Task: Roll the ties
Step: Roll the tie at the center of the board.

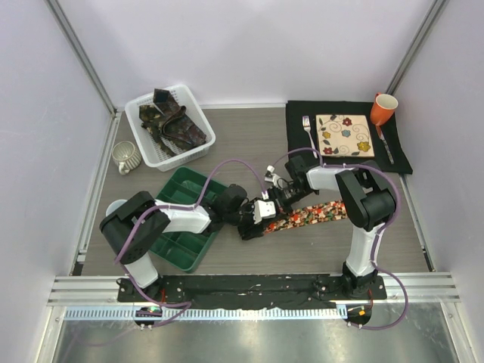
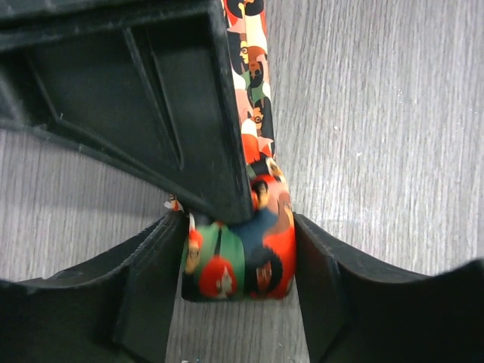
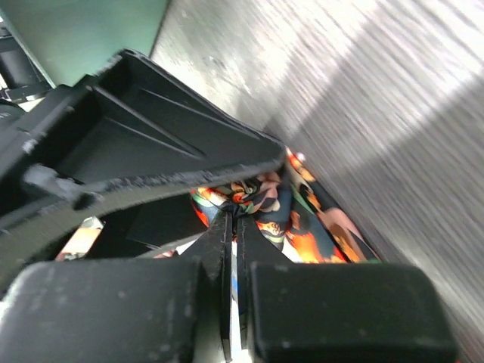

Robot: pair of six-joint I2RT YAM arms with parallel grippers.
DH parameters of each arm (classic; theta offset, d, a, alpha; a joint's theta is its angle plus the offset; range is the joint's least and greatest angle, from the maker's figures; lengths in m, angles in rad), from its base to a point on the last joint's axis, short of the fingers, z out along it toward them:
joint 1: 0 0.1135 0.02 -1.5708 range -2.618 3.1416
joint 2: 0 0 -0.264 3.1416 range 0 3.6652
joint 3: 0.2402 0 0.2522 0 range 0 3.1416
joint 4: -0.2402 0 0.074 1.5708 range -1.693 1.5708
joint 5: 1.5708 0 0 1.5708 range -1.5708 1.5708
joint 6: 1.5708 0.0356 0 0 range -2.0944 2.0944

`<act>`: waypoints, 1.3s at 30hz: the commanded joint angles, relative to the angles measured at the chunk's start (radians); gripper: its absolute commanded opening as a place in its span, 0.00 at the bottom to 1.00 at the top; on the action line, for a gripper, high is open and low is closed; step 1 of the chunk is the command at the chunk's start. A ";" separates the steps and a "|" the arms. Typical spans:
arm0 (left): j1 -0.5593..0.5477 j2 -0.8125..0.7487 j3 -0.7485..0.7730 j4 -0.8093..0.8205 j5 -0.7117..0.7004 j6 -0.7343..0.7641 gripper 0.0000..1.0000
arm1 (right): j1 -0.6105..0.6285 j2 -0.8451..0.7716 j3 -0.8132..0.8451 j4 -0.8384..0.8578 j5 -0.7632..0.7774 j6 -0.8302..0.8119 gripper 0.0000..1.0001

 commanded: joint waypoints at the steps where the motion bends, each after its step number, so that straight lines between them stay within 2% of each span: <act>1: 0.012 -0.015 -0.007 -0.066 -0.006 -0.007 0.63 | -0.028 0.042 -0.001 -0.057 0.185 -0.081 0.01; 11: 0.013 -0.003 0.011 -0.008 -0.008 -0.049 0.73 | -0.062 0.058 0.000 -0.067 0.279 -0.081 0.01; 18: 0.013 0.062 0.050 0.063 -0.006 -0.111 0.71 | -0.075 0.085 0.014 -0.060 0.300 -0.048 0.01; 21: 0.012 0.100 0.070 0.098 -0.009 -0.151 0.67 | -0.077 0.093 0.019 -0.054 0.303 -0.031 0.01; 24: 0.012 0.125 0.082 0.106 -0.020 -0.164 0.51 | -0.080 0.092 0.019 -0.055 0.287 -0.026 0.01; 25: 0.010 0.131 0.080 0.101 -0.022 -0.150 0.41 | -0.085 0.081 0.020 -0.069 0.259 -0.025 0.01; 28: 0.012 0.109 0.053 0.061 -0.031 -0.090 0.26 | -0.127 0.038 0.037 -0.121 0.198 -0.028 0.03; 32: 0.012 0.076 0.004 0.004 -0.032 -0.027 0.19 | -0.198 -0.016 0.050 -0.184 0.162 -0.038 0.21; 39: 0.010 0.027 0.014 -0.049 -0.058 -0.006 0.18 | -0.192 0.013 -0.019 -0.239 0.229 -0.095 0.22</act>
